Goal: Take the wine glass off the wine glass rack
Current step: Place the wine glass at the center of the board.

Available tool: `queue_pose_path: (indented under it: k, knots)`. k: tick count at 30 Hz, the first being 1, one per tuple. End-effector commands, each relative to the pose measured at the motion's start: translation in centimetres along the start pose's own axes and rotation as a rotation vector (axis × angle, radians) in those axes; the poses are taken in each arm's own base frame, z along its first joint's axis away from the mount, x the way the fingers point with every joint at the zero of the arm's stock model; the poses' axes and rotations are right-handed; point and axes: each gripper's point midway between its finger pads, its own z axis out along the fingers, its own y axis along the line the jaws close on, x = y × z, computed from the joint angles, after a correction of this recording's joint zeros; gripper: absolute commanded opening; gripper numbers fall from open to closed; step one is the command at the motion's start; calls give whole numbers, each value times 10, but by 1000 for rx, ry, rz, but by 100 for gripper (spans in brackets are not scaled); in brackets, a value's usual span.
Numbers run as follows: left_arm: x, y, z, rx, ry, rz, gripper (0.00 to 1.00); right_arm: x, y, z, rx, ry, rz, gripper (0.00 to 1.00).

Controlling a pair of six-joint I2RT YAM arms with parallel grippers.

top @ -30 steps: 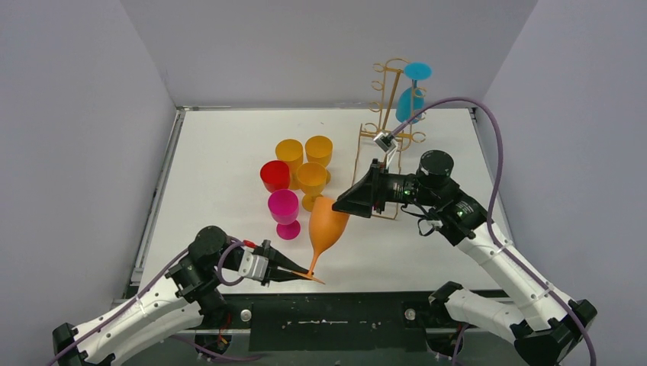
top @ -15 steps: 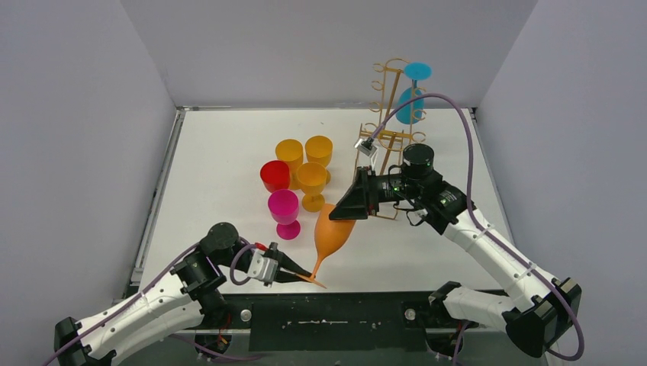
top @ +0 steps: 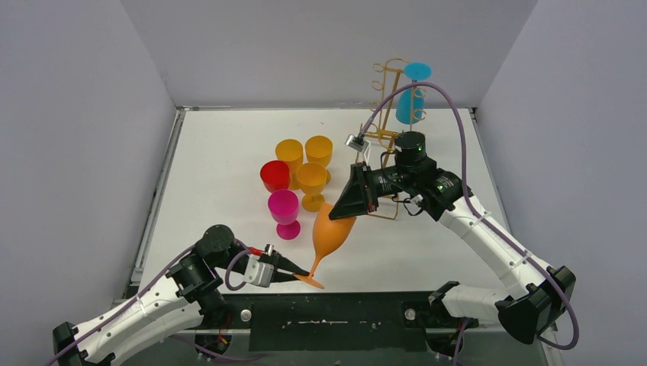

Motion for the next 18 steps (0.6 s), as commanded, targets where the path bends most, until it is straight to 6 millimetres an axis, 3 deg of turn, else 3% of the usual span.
queue_pose_path:
  k: [1,7,12,18]
  knots:
    - [4,2,-2,-19,26,-40,0,-3,21,-4,-49,13,-47,9]
    - [1,-2,1,-2,-8,-68,0,-1,29,0,-53,-10,-94,0]
    - [-1,-3,2,-5,-40,-85,0,12,40,16,-65,13,-145,0]
    - [-2,0,-2,-51,-41,-97,15,13,37,13,-28,10,-182,0]
